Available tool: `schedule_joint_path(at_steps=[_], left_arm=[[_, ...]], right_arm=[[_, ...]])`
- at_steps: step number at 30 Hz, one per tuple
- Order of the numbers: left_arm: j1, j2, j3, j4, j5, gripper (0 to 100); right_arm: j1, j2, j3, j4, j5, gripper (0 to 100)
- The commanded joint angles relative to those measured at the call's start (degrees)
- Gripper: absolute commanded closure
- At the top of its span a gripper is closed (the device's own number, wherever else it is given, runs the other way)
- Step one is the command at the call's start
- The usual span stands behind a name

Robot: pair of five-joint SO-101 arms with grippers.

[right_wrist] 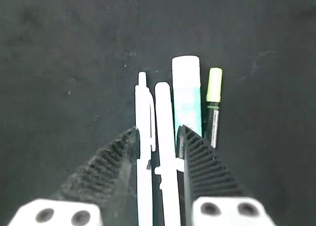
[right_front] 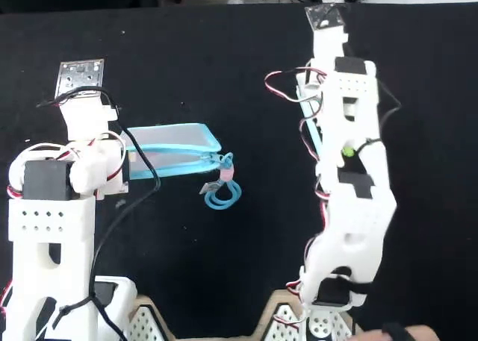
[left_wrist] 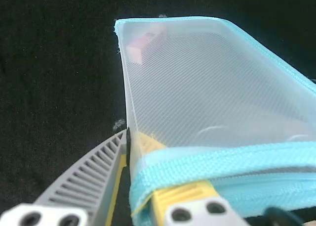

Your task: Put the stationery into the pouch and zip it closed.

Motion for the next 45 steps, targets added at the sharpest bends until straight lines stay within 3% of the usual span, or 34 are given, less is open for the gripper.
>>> schedule_joint_path(at_steps=[1,39,43,45], left_arm=[[-0.57,0.18,1.27,0.0,0.44,97],[-0.48,0.18,1.27,0.0,0.44,97],[-0.31,0.18,1.27,0.0,0.53,97],[-0.31,0.18,1.19,0.0,0.53,97]], right_arm=[[0.88,3.47,-10.07,0.35,0.62,87.8],[1.85,42.59,-57.89,6.15,6.15,88.2],[2.2,43.56,-60.53,7.47,6.15,99.3],[2.81,43.47,-61.85,8.97,6.15,97.5]])
